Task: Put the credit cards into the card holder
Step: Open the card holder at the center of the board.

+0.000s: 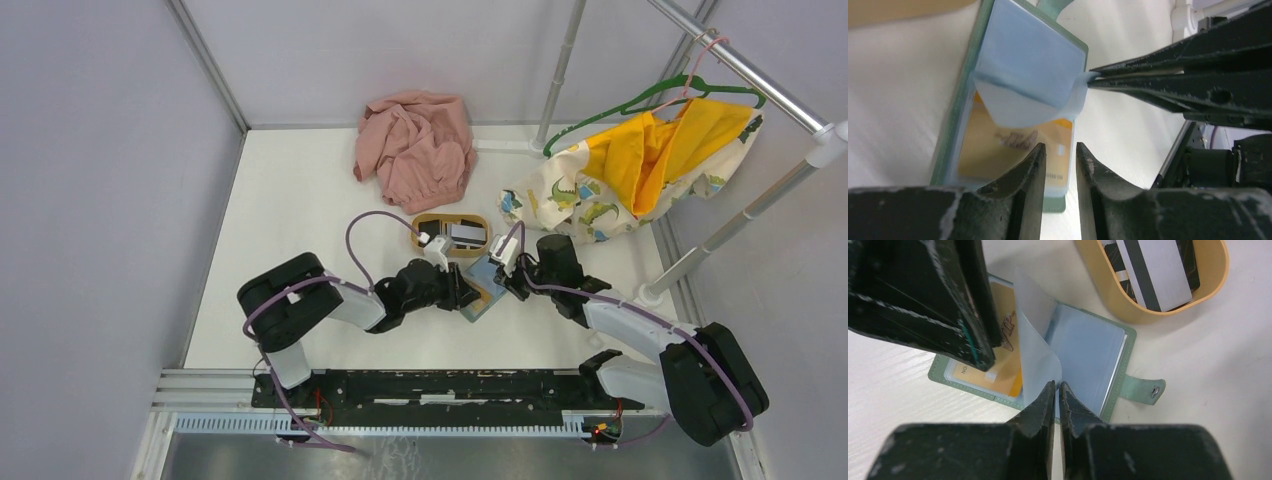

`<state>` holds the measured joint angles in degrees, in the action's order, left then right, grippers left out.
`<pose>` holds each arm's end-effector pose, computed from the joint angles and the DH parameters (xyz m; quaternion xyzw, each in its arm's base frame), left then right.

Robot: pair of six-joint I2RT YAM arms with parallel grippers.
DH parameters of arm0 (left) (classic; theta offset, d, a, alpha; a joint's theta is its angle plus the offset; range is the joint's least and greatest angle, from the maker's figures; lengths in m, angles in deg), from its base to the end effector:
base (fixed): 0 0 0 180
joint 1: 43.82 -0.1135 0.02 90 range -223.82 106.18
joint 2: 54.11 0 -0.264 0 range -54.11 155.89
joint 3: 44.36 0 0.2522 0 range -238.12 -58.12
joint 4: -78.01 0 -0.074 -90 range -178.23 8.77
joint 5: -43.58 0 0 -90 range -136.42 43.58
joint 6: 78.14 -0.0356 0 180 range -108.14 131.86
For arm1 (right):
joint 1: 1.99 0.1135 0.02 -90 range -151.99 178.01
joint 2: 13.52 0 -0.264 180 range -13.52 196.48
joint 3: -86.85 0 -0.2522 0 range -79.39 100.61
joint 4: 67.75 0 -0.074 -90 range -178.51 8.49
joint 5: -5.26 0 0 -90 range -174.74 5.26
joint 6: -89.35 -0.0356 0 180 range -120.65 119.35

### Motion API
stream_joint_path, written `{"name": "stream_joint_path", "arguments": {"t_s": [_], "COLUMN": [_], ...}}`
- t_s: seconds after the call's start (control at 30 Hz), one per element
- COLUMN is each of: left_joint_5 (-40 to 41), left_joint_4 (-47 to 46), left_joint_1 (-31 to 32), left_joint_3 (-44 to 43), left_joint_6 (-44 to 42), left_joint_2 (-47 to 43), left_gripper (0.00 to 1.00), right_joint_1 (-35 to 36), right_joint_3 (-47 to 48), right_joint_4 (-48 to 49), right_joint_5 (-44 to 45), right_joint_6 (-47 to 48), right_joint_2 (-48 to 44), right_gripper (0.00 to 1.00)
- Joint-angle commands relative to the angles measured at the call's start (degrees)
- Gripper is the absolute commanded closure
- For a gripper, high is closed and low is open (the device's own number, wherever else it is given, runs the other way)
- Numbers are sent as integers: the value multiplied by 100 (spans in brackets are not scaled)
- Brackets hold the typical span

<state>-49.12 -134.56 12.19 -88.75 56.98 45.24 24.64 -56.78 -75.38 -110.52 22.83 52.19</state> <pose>0.1714 -0.2571 0.1258 0.0919 0.8257 -0.4420 0.3382 0.1861 0.1107 0.1668 -0.4596 0.7480 0.2115 0.4295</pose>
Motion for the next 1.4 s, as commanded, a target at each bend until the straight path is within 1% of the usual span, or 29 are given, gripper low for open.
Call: {"name": "stream_joint_path", "arguments": {"t_s": [0.0,0.1,0.17,0.23,0.3,0.37,0.4,0.43,0.47,0.53,0.6,0.7,0.77,0.83,0.9,1.0,1.13,1.27,1.37], "left_joint_5": [188,249,323,412,421,374,338,306,297,107,102,227,252,367,537,990,1456,1789,1877], "left_joint_4": [596,985,1188,1359,1498,1608,1640,1683,1725,1814,1761,1378,1307,1312,1378,1470,2049,2728,3006], "left_joint_1": [23,24,24,15,-1,-30,-50,-69,-96,-149,-161,-162,-162,-160,-159,-157,-162,-162,-165], "left_joint_3": [-703,-1090,-1321,-1561,-1733,-1850,-1890,-1924,-1959,-2037,-1951,-1488,-1184,-842,-500,115,601,815,956], "left_joint_6": [-476,-582,-665,-755,-829,-878,-890,-891,-891,-893,-885,-850,-881,-944,-1022,-1126,-1314,-1372,-1388], "left_joint_2": [332,526,636,751,846,926,958,979,996,1038,956,473,-34,-471,-942,-1802,-2896,-3663,-4042], "left_gripper": [65,62,59,56,55,53,51,49,48,47,48,52,53,55,60,62,55,45,39], "right_joint_1": [-52,-133,-219,-309,-406,-457,-465,-466,-467,-470,-467,-466,-469,-459,-461,-463,-441,-316,-127], "right_joint_3": [139,180,206,250,427,794,866,884,869,805,737,757,800,884,1003,983,1118,1329,1453], "right_joint_4": [136,158,183,176,-173,-1210,-1548,-1751,-1844,-1670,-1290,-1015,-851,-754,-827,-858,-1126,-1775,-2258], "right_joint_5": [156,212,206,142,-293,-1252,-1638,-1957,-2080,-1792,-1018,-333,-12,530,937,1166,913,-30,-541], "right_joint_6": [-160,-188,-193,-121,302,1359,1757,2064,2215,2177,1774,1282,1039,860,870,973,1117,1512,1773], "right_joint_2": [-123,-254,-405,-580,-662,-561,-495,-441,-401,-356,-229,172,458,714,912,1050,1382,1670,1788], "right_gripper": [87,73,64,60,59,60,62,63,64,65,67,67,67,70,71,72,72,72,72]}}
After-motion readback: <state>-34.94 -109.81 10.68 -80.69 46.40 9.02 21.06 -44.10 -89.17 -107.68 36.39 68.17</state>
